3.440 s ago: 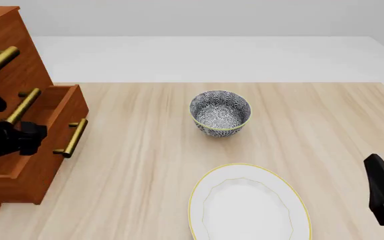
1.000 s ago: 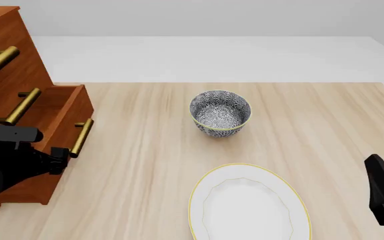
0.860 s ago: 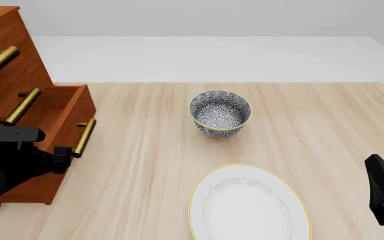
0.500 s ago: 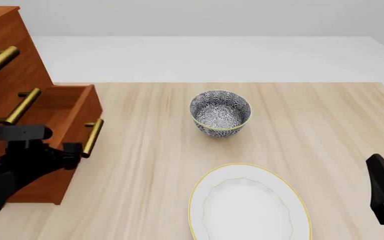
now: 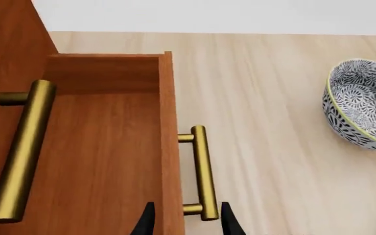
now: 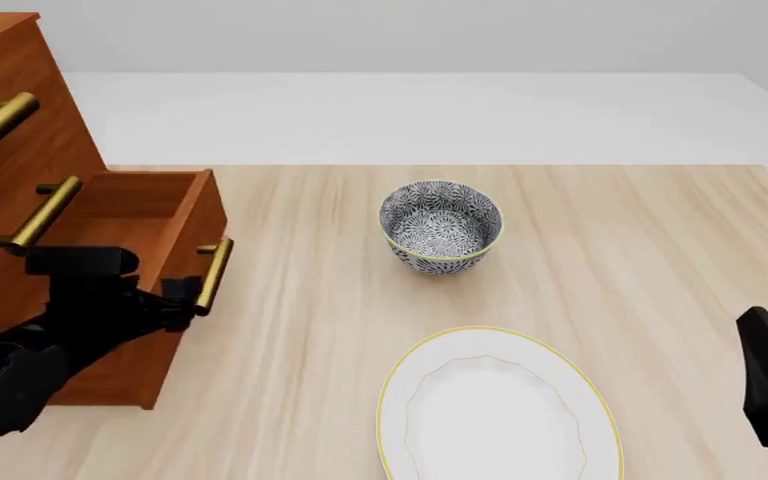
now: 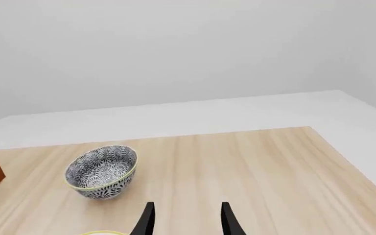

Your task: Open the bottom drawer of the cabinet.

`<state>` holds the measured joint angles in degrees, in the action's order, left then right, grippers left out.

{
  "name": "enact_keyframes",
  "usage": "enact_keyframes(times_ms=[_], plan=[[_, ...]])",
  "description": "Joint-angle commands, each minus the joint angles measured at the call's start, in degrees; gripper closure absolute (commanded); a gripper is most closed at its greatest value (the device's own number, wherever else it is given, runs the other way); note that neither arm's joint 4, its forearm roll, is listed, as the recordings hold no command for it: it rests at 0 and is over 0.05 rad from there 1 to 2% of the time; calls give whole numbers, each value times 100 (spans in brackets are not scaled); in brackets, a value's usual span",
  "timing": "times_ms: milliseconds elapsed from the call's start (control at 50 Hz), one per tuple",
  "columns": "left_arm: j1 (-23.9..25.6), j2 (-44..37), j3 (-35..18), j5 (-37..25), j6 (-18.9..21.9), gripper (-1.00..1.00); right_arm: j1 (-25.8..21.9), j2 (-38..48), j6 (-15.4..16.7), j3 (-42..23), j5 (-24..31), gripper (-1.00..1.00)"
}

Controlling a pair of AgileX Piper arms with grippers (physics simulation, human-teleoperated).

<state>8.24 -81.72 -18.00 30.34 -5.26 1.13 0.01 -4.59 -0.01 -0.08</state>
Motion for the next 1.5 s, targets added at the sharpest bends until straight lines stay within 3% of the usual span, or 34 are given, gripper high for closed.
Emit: enact_keyframes(times_ms=[20,60,460,620,1500], plan=[[125,-1841,136,-110,-245,-100,22,0,10,0,-9,-100],[100,-1739,143,-163,-116,-100,19,0,12,-1,-13,-100],[541,-1792,-22,-263,-319,-100,70,0,8,-1,-19,-100],[616,-1791,-65,-258,-179,-100,83,0,9,-1,-21,-100],[1126,-1413,-252,-720,-215,-100,104,0,-8,-1,-28,-100]])
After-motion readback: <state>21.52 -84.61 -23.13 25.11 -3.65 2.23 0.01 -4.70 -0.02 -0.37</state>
